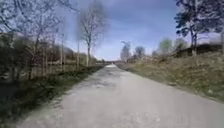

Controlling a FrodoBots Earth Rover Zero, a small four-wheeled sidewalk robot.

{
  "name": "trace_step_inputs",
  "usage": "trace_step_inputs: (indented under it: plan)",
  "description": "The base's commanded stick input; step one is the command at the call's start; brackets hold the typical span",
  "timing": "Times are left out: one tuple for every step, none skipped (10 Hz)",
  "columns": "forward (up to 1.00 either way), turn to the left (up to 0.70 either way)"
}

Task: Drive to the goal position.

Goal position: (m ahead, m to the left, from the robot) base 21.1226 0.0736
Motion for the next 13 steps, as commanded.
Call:
trace_step_inputs:
  plan:
    - [0.85,0.00]
    - [0.85,0.00]
    - [0.85,0.00]
    - [0.85,0.00]
    - [0.85,0.00]
    - [0.85,0.00]
    - [0.85,0.00]
    - [0.85,0.00]
    - [0.85,0.00]
    - [0.85,0.00]
    - [0.85,0.00]
    - [0.85,0.00]
    - [0.85,0.00]
